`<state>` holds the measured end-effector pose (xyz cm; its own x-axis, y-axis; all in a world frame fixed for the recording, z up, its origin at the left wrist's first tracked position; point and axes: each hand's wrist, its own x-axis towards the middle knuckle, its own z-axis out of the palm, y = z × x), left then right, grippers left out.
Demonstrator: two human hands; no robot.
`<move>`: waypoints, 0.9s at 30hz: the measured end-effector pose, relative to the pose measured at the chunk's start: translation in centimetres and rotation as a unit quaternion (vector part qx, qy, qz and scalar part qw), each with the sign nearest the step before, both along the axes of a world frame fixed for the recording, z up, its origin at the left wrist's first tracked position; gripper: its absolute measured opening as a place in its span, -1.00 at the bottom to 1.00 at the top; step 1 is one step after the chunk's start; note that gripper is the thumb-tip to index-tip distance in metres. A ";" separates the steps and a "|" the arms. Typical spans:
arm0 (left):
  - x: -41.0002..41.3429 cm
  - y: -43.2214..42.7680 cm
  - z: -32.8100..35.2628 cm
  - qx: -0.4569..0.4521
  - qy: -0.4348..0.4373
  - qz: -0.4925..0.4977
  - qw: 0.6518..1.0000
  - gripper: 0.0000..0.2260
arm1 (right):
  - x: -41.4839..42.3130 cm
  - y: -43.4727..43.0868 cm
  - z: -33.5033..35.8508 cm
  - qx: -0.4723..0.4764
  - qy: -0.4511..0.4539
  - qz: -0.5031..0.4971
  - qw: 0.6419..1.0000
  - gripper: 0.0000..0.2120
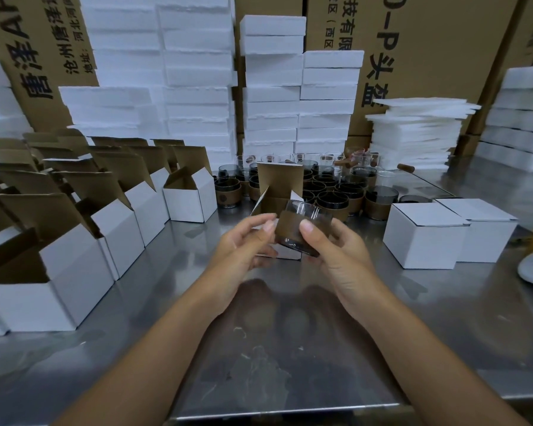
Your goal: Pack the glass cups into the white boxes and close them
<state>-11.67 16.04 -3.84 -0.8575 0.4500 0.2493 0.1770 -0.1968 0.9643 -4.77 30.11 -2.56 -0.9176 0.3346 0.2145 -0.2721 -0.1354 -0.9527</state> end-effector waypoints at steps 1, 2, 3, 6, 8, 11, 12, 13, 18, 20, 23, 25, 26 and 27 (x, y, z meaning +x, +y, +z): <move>-0.2 0.0 -0.1 -0.020 0.032 0.042 0.998 -0.73 | 0.0 0.1 0.0 0.001 0.014 -0.012 1.000 -0.42; -0.3 0.1 -0.1 -0.045 0.070 0.085 0.993 -0.79 | -0.1 0.1 0.0 0.006 0.025 -0.023 0.999 -0.40; -0.4 0.1 -0.2 -0.075 0.108 0.121 0.984 -0.80 | -0.1 0.2 0.0 0.014 0.035 -0.031 0.999 -0.37; -0.7 0.2 -0.8 -0.157 0.181 0.180 0.954 -0.70 | -0.2 0.4 -0.2 0.032 0.063 -0.038 0.997 -0.37; -0.8 0.3 -1.2 -0.208 0.214 0.197 0.934 -0.65 | -0.3 0.5 -0.4 0.038 0.080 -0.038 0.995 -0.43; -0.9 0.3 -1.5 -0.243 0.242 0.212 0.915 -0.65 | -0.3 0.6 -0.4 0.051 0.103 -0.026 0.993 -0.48; -1.0 0.3 -1.6 -0.245 0.250 0.219 0.911 -0.67 | -0.3 0.6 -0.4 0.053 0.112 -0.019 0.992 -0.51; -1.0 0.4 -1.5 -0.245 0.258 0.228 0.906 -0.70 | -0.3 0.5 -0.4 0.057 0.119 -0.011 0.991 -0.55; -0.6 0.4 -1.1 -0.210 0.298 0.246 0.898 -0.78 | -0.2 0.6 -0.4 0.096 0.135 -0.023 0.986 -0.61; -0.5 0.4 -1.0 -0.196 0.316 0.242 0.896 -0.85 | -0.1 0.6 -0.2 0.112 0.149 -0.018 0.982 -0.61; -0.1 0.4 -0.9 -0.194 0.351 0.235 0.886 -0.94 | 0.0 0.6 0.0 0.123 0.164 -0.017 0.979 -0.61; 0.2 0.4 -0.9 -0.196 0.383 0.221 0.875 -0.95 | 0.0 0.6 0.1 0.127 0.174 -0.015 0.976 -0.60; 0.3 0.4 -0.9 -0.195 0.395 0.214 0.872 -0.92 | 0.0 0.5 0.2 0.129 0.178 -0.014 0.976 -0.60; 0.4 0.5 -0.8 -0.195 0.402 0.209 0.870 -0.89 | 0.0 0.4 0.2 0.128 0.181 -0.013 0.975 -0.60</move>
<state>-11.24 16.52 -4.68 -0.5855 0.3265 0.7420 0.8027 0.3614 0.4744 -4.74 30.54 -2.38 -0.7579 0.2497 0.6027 -0.5976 0.1049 -0.7949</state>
